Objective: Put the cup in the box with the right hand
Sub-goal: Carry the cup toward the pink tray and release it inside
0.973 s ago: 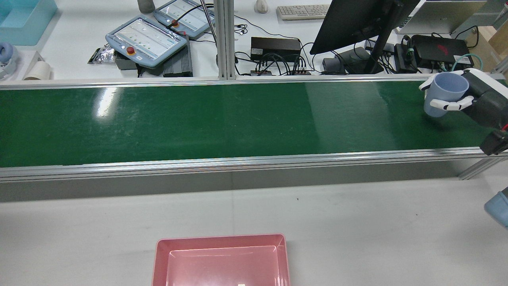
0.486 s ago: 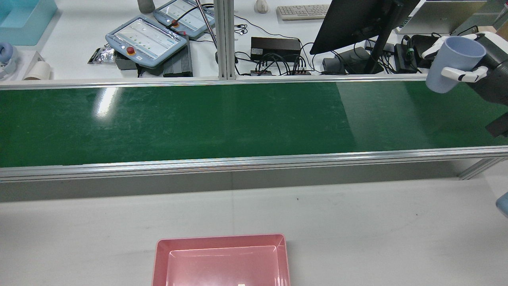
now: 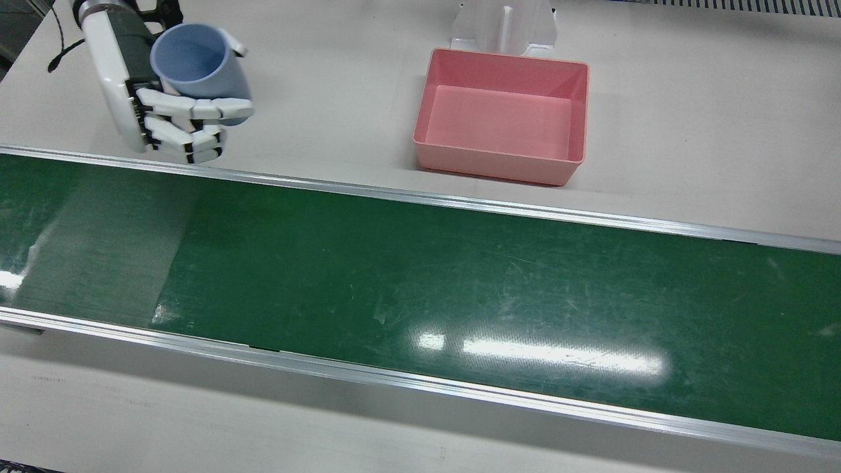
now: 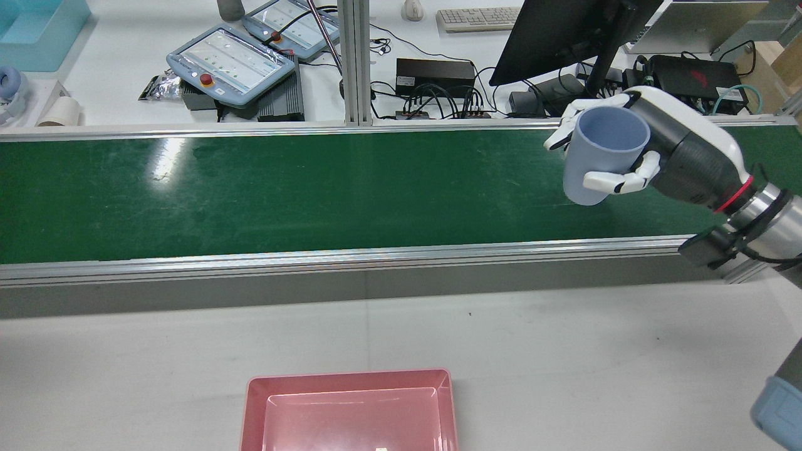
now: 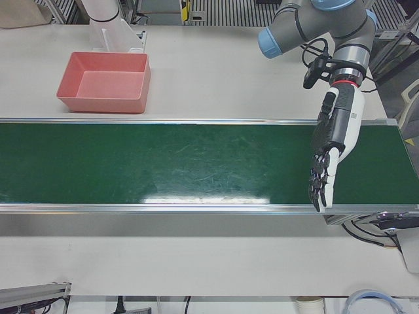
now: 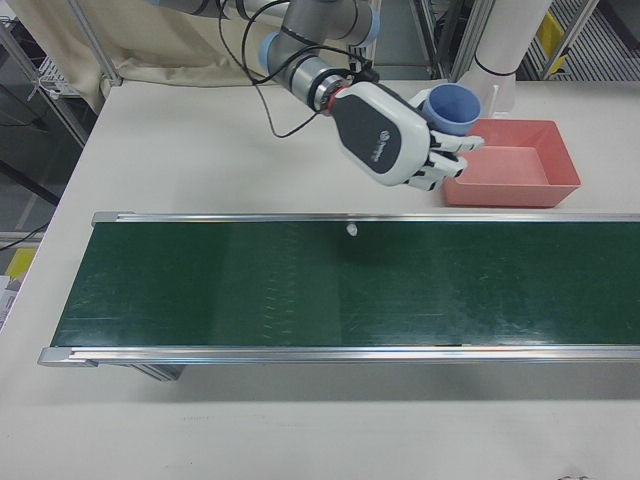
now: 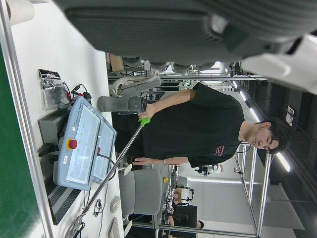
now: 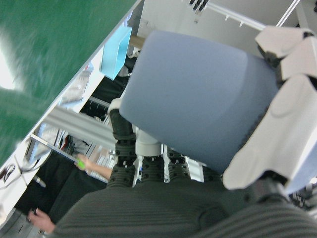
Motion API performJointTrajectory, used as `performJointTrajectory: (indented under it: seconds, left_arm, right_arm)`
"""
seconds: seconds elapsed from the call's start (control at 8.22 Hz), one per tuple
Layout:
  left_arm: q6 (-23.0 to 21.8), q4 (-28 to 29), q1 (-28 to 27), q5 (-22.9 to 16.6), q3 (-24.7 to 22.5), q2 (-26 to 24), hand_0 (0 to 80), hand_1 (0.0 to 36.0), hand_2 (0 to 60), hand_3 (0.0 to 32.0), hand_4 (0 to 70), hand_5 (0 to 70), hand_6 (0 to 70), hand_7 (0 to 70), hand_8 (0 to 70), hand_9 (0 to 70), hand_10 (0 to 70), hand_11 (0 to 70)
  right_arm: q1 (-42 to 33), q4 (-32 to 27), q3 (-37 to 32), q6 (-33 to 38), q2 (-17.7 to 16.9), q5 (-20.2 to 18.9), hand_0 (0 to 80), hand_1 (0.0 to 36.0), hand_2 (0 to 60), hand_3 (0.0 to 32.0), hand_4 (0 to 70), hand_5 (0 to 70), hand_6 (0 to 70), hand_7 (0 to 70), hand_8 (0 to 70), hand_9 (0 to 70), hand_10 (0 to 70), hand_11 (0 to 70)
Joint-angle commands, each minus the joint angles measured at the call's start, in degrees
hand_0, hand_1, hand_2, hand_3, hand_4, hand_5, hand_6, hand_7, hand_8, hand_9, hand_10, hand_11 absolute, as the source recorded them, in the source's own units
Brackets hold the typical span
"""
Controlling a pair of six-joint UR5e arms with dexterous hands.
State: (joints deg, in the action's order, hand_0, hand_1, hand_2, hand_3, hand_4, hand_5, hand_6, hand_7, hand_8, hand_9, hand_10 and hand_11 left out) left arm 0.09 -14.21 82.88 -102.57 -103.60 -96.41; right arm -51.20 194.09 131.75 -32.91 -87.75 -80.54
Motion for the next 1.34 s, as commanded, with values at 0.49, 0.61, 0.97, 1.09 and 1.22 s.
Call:
performJointTrajectory:
  seconds: [0.49, 0.61, 0.97, 1.09, 1.22]
  left_arm:
    - [0.0, 0.06, 0.0, 0.0, 0.06, 0.0, 0.0, 0.0, 0.0, 0.0, 0.0, 0.0, 0.0, 0.0, 0.0, 0.0, 0.0, 0.0]
    - [0.0, 0.06, 0.0, 0.0, 0.06, 0.0, 0.0, 0.0, 0.0, 0.0, 0.0, 0.0, 0.0, 0.0, 0.0, 0.0, 0.0, 0.0]
    - [0.0, 0.06, 0.0, 0.0, 0.15, 0.0, 0.0, 0.0, 0.0, 0.0, 0.0, 0.0, 0.0, 0.0, 0.0, 0.0, 0.0, 0.0]
    - [0.0, 0.06, 0.0, 0.0, 0.15, 0.0, 0.0, 0.0, 0.0, 0.0, 0.0, 0.0, 0.0, 0.0, 0.0, 0.0, 0.0, 0.0]
    - [0.0, 0.06, 0.0, 0.0, 0.15, 0.0, 0.0, 0.0, 0.0, 0.0, 0.0, 0.0, 0.0, 0.0, 0.0, 0.0, 0.0, 0.0]
  right_arm:
    - [40.21, 5.25, 9.13, -19.39, 7.24, 15.59, 48.3, 11.7, 9.8, 0.0, 20.8, 6.0, 13.2, 51.7, 14.5, 29.0, 11.4, 17.8]
    - [40.47, 5.25, 9.49, -19.56, 7.07, 15.5, 46.4, 10.2, 7.1, 0.0, 15.6, 3.4, 5.4, 19.9, 0.3, 3.4, 3.9, 7.1]
    - [41.17, 5.25, 9.05, -19.65, 6.98, 15.5, 43.9, 8.3, 10.8, 0.0, 14.1, 2.3, 2.7, 8.0, 0.0, 0.1, 1.1, 2.7]
    - [41.18, 5.25, 9.05, -19.56, 6.98, 15.5, 44.6, 7.7, 8.6, 0.0, 15.6, 2.3, 3.0, 9.2, 0.0, 0.4, 1.3, 3.1]
    - [41.18, 5.25, 9.14, -19.3, 6.98, 15.5, 43.6, 8.9, 13.8, 0.0, 14.9, 2.4, 3.3, 10.6, 0.0, 0.7, 1.6, 3.5]
